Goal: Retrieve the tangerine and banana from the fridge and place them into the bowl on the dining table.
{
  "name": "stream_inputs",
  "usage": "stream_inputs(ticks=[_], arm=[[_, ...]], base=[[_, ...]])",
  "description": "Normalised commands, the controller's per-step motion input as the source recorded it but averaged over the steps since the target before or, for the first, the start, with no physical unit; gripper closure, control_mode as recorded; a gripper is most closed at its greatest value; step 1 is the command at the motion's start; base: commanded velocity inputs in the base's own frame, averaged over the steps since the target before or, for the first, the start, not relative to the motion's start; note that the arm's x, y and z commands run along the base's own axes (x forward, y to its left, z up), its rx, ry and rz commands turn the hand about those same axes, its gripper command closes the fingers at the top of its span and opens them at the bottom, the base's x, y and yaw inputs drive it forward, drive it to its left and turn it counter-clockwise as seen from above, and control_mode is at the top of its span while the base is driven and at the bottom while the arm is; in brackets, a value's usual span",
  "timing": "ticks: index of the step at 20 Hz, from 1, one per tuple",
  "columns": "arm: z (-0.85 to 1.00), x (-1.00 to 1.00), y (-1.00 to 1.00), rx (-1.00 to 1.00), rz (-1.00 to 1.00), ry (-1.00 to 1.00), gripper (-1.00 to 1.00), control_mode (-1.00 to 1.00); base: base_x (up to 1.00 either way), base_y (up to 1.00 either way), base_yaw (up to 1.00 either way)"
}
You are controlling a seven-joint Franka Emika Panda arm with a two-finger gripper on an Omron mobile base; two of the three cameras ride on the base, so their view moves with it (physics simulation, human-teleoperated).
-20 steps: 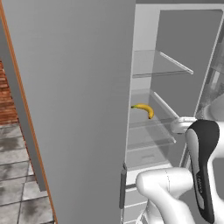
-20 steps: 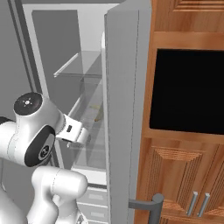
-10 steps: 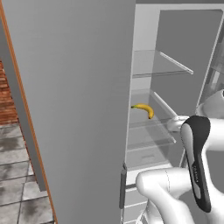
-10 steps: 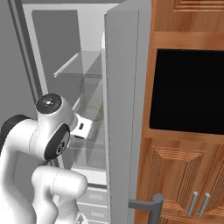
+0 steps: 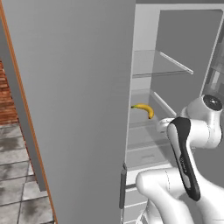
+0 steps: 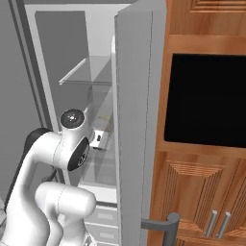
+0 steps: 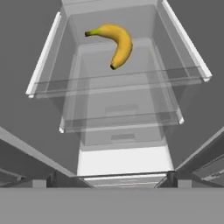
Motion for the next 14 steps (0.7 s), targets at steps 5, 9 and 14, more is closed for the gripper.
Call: stream_inputs(ticks=[5, 9, 14], arm=[[-0.03, 0.66, 0.12, 0.0, 0.0, 0.0, -1.0, -1.0], [0.0, 0.49, 0.04, 0.0, 0.0, 0.0, -1.0, -1.0], [0.0, 0.44, 0.0, 0.0, 0.0, 0.0, -1.0, -1.0]], base=[[0.0, 0.0, 0.0], [0.0, 0.0, 0.0], [0.0, 0.0, 0.0]])
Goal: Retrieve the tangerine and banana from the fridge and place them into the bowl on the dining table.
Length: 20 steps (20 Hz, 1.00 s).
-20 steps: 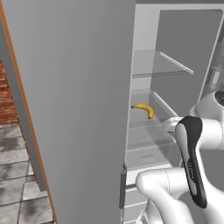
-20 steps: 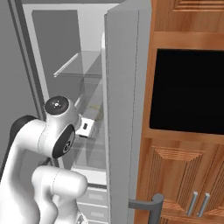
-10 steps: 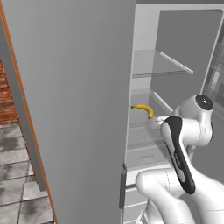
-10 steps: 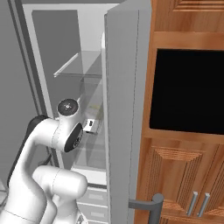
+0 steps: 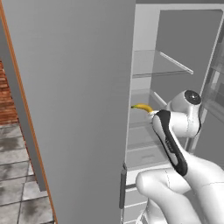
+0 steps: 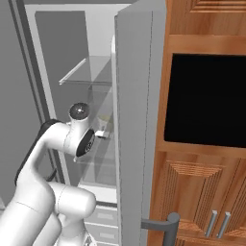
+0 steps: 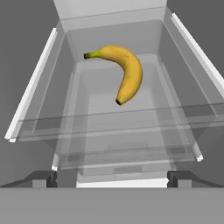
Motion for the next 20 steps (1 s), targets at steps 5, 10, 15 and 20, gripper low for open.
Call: stream_inputs(ticks=[5, 10, 15, 20], arm=[[-0.03, 0.49, 0.0, 0.0, 0.0, 0.0, -1.0, -1.0], [-0.05, 0.52, 0.0, 0.0, 0.0, 0.0, -1.0, -1.0], [-0.14, 0.38, 0.0, 0.0, 0.0, 0.0, -1.0, -1.0], [-0.28, 0.2, -0.05, 0.0, -0.03, 0.0, -1.0, -1.0]], base=[[0.0, 0.0, 0.0], [0.0, 0.0, 0.0], [0.0, 0.0, 0.0], [0.0, 0.0, 0.0]])
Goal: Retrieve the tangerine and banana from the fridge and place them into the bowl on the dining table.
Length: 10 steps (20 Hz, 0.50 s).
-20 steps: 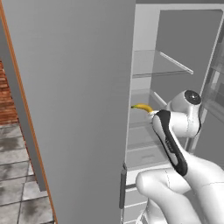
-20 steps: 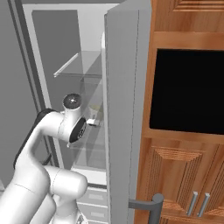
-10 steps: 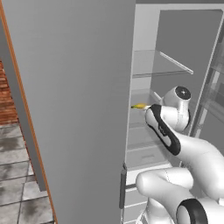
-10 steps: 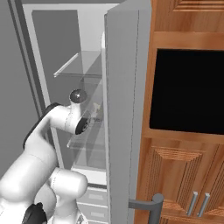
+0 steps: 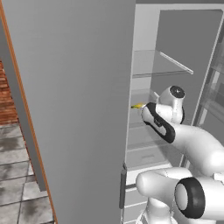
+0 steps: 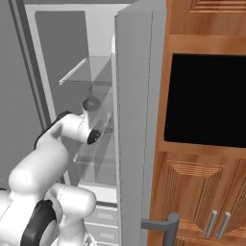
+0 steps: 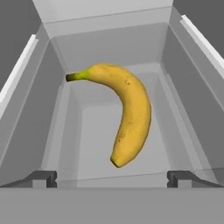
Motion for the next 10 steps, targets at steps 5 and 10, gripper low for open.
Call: stream_inputs(ticks=[5, 10], arm=[[-0.31, 0.22, -0.12, 0.0, -0.03, 0.0, -1.0, -1.0], [-0.08, 0.38, -0.03, 0.0, -0.02, 0.0, -1.0, -1.0]], base=[[0.0, 0.0, 0.0], [0.0, 0.0, 0.0]])
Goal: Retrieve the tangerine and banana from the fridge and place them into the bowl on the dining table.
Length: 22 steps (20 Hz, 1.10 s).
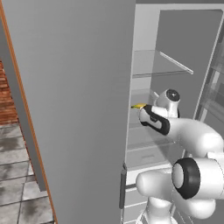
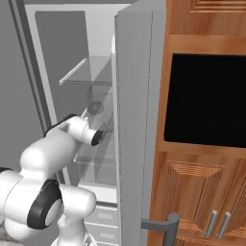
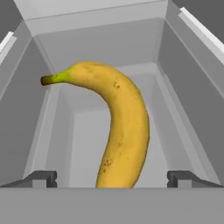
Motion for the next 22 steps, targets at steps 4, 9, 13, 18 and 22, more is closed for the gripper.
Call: stream_inputs(ticks=[4, 9, 13, 18, 22], arm=[[0.0, 0.39, -0.02, 0.0, -0.01, 0.0, -1.0, -1.0], [-0.05, 0.29, -0.11, 0.0, 0.0, 0.0, -1.0, -1.0], [-0.25, 0.12, -0.18, 0.0, 0.0, 0.0, -1.0, -1.0], [-0.7, 0.04, 0.0, 0.0, 0.0, 0.0, 1.0, -1.0], [-0.78, 0.18, 0.06, -0.02, 0.0, 0.0, 1.0, -1.0]], base=[[0.0, 0.0, 0.0], [0.0, 0.0, 0.0], [0.0, 0.0, 0.0], [0.0, 0.0, 0.0], [0.0, 0.0, 0.0]])
